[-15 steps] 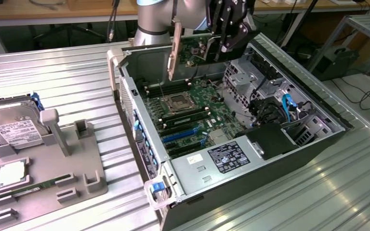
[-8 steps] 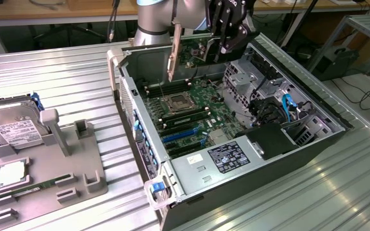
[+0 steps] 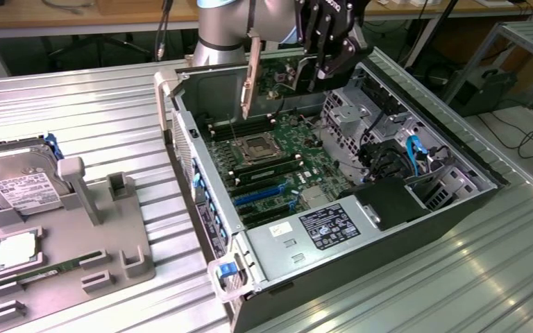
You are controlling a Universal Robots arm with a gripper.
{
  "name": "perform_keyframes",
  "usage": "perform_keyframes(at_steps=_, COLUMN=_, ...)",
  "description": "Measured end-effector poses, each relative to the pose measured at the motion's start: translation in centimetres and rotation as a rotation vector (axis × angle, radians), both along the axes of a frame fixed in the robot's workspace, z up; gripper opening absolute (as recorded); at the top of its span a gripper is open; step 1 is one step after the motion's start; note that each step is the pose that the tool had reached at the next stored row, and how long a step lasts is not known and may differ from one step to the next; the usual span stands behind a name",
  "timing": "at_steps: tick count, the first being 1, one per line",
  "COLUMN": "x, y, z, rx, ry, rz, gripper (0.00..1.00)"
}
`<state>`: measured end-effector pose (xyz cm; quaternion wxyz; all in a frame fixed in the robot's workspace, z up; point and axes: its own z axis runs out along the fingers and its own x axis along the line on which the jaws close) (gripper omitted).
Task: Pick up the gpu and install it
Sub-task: 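Insert the gpu into the slot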
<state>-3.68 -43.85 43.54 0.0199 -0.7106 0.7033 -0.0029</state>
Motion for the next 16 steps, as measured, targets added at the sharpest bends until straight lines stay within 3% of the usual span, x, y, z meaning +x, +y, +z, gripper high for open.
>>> perform_keyframes(at_steps=16, x=0.0, y=0.0, z=-0.65, rx=0.0, ry=0.0, rz=0.0, gripper=0.28)
